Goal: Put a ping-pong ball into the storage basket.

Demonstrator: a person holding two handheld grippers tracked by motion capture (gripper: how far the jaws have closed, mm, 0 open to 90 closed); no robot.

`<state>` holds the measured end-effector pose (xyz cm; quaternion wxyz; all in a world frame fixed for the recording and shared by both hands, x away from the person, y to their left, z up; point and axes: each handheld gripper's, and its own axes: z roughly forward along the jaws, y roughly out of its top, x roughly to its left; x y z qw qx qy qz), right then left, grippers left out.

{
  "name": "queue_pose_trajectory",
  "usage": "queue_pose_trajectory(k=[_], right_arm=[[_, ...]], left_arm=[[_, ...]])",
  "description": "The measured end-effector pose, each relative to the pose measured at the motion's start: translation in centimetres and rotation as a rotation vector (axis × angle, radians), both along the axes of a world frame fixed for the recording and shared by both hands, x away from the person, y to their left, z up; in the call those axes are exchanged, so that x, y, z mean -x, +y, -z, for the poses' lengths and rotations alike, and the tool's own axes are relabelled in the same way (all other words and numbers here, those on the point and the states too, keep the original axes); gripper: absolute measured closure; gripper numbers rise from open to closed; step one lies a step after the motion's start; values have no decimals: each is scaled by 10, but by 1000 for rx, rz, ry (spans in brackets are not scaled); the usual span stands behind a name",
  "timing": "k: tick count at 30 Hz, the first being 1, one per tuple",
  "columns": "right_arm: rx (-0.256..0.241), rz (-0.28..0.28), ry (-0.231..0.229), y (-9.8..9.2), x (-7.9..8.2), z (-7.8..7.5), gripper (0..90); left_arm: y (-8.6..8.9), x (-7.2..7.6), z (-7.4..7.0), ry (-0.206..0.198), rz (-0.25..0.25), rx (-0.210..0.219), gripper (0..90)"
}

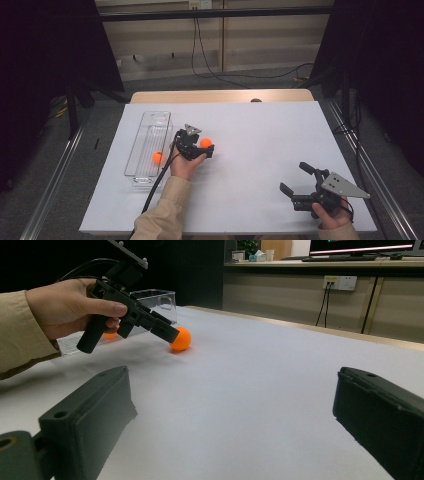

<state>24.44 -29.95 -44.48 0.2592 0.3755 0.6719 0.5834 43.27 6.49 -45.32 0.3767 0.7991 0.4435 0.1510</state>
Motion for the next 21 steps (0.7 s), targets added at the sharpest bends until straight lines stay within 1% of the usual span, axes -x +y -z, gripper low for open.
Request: queue_pose_trajectory(k=[3,9,11,18,21], right_arm=[[-4,1,0,0,0,0,22],[-4,1,1,0,0,0,22],[-4,0,1,0,0,0,22],[0,-2,0,0,0,0,22],[-3,0,0,0,0,0,22]], left_arm=[[0,-1,0,-2,2,0,206],[-2,-3,1,-4,3,6,227],[-2,-3,1,-5,4,11,256],[-2,-5,2,9,11,12,286],[-1,-6,1,5,7,12,295]])
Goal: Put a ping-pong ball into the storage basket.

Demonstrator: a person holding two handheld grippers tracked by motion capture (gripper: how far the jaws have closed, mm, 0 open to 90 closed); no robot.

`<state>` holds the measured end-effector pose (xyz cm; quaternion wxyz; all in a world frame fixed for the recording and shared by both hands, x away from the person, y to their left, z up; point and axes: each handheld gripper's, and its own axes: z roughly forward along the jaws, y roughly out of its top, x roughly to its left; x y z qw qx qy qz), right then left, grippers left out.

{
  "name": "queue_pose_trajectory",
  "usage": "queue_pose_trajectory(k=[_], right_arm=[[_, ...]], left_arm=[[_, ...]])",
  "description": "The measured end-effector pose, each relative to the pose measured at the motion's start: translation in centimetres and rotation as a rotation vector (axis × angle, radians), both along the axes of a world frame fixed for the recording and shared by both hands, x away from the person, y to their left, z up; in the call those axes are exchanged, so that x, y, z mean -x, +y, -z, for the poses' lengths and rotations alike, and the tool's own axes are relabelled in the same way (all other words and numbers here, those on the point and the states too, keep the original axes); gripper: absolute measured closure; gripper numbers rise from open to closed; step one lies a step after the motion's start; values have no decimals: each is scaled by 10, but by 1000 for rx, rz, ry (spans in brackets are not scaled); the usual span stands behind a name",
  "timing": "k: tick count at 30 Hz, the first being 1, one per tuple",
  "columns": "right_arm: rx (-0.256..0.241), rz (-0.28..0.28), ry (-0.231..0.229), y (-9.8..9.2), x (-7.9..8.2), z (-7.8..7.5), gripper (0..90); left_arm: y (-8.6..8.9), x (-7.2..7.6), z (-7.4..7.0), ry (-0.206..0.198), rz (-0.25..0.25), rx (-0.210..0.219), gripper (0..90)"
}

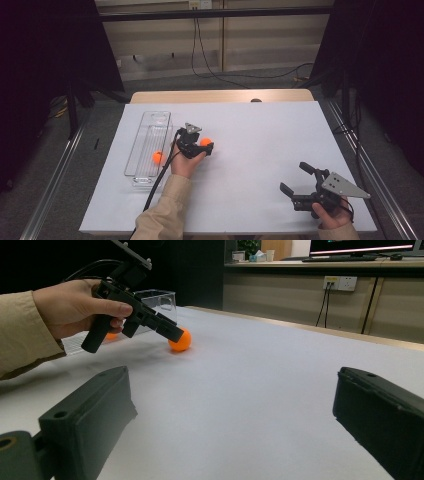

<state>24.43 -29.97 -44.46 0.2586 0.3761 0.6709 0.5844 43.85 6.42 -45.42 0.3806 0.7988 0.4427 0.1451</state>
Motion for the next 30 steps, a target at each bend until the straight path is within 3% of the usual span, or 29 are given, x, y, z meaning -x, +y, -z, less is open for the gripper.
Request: queue_pose_trajectory(k=[30], right_arm=[[0,-1,0,0,0,0,22]], left_arm=[[-3,-1,4,18,29,-14,438]])
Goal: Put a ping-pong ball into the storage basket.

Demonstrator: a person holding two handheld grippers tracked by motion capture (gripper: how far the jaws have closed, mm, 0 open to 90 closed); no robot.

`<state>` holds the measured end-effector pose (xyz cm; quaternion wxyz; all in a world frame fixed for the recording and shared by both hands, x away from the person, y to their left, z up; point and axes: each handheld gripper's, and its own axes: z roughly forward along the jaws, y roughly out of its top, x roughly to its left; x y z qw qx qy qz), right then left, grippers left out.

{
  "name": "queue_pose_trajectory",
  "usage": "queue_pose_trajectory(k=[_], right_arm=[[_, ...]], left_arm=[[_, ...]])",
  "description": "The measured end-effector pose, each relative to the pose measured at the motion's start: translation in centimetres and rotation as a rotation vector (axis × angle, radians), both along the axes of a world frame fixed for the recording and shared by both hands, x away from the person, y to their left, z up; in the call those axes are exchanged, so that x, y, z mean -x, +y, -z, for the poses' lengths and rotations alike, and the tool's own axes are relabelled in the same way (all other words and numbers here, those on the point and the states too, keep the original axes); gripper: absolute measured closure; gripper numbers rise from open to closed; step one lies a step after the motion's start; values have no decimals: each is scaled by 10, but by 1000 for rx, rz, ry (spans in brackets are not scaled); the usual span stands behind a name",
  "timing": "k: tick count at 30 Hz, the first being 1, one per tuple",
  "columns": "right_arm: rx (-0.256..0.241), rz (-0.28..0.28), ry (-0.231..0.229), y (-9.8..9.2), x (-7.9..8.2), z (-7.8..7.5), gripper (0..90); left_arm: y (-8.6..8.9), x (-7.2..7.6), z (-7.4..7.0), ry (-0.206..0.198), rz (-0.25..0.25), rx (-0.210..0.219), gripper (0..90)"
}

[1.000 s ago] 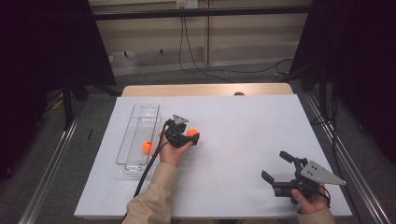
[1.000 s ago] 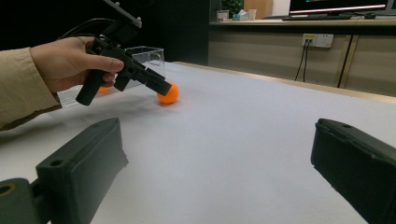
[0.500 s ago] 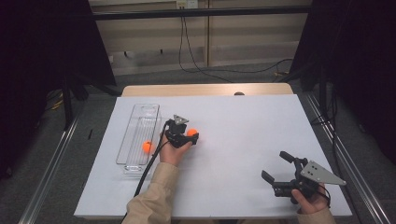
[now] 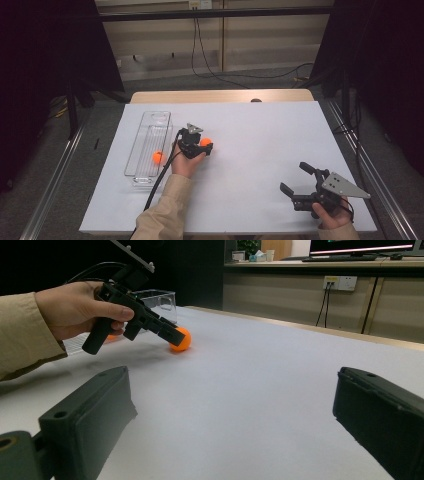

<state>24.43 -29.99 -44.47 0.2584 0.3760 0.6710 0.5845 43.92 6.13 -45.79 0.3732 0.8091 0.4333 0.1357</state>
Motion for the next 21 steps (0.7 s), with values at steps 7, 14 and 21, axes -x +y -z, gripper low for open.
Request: queue_pose_trajectory(k=[7,14,21], right_arm=[[-1,0,-1,0,0,0,22],[-3,-1,-1,0,0,0,22],[-2,-1,-1,0,0,0,22]], left_arm=[[-1,-1,3,8,4,-6,454],[-1,-1,3,7,2,-3,473],[-1,-1,4,12,2,-2,494]])
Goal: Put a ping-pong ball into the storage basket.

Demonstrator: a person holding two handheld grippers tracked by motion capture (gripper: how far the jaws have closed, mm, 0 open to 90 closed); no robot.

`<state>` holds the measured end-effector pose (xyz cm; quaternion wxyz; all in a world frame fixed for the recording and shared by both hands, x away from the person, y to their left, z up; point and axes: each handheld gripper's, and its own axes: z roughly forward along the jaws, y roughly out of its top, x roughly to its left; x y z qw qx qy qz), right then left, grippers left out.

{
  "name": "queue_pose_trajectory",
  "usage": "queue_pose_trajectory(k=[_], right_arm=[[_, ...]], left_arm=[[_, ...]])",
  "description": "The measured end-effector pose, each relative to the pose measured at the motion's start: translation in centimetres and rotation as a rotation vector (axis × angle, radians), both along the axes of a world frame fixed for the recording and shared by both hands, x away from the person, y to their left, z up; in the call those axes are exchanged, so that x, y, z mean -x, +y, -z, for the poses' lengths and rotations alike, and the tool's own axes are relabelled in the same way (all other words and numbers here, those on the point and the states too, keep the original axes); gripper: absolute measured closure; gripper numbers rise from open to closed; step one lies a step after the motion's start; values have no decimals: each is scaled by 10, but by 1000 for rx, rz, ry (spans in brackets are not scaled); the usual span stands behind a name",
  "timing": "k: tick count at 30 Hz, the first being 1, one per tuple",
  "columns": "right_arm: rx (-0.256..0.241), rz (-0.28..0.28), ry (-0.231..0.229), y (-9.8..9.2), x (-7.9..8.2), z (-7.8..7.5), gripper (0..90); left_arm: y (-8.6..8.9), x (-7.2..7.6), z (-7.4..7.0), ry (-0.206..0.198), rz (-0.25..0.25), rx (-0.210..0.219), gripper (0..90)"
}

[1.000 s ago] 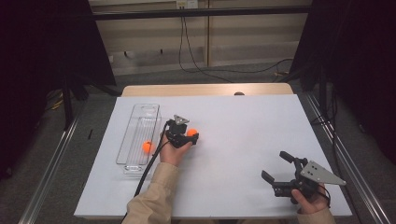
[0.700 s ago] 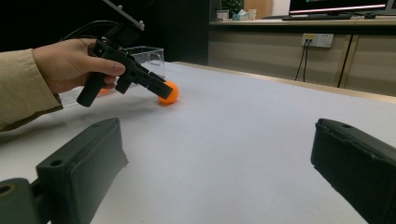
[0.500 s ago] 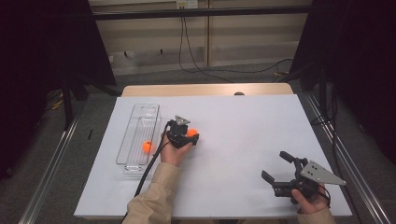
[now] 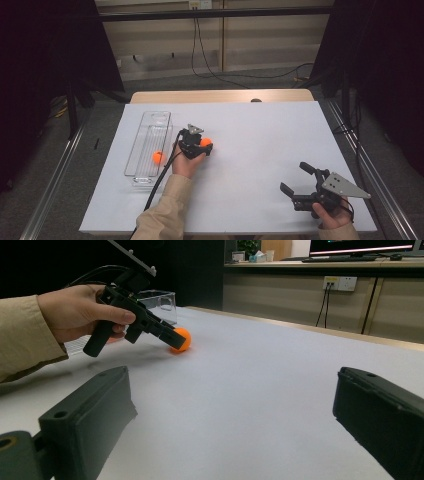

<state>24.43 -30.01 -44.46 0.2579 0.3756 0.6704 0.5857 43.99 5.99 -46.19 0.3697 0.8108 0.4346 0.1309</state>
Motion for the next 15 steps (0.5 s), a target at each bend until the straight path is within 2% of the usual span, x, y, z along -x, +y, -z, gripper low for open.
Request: queue_pose_trajectory(k=[15], right_arm=[[0,0,-2,0,0,0,22]], left_arm=[[0,1,-1,9,3,8,506]])
